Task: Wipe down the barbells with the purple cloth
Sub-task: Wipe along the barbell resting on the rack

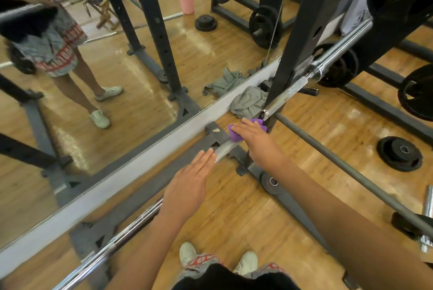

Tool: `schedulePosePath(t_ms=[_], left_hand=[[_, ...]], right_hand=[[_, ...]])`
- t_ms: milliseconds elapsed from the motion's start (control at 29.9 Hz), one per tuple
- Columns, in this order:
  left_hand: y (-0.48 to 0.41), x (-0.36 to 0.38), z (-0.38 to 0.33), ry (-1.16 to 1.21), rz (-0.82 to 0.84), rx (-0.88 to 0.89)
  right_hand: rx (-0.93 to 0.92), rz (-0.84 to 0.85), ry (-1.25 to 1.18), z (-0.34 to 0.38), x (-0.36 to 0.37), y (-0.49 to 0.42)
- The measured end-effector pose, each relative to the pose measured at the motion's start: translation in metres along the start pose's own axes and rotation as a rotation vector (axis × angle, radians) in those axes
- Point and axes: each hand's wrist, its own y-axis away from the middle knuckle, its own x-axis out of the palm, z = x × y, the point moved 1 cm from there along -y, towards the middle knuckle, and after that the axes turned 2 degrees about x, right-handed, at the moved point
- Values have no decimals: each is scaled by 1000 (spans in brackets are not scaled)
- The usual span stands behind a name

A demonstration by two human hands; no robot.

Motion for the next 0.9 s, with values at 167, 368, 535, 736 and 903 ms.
schedulePosePath(t_ms=[167, 368, 535, 736, 903], left_hand=[[1, 5, -5, -18, -16, -78], [4, 8, -12, -68, -48, -152], [7, 14, -28, -128, -99, -262], [7, 24, -50, -143, -177, -407], [7, 23, -49, -121, -161, -404]], right_hand=[[-124, 32, -27, 24, 18, 12], [-136, 40, -21, -20, -9, 2], [8, -62, -52, -13, -9, -3], [-28, -59, -89, 24, 24, 13], [-108, 23, -4, -1, -7, 9]])
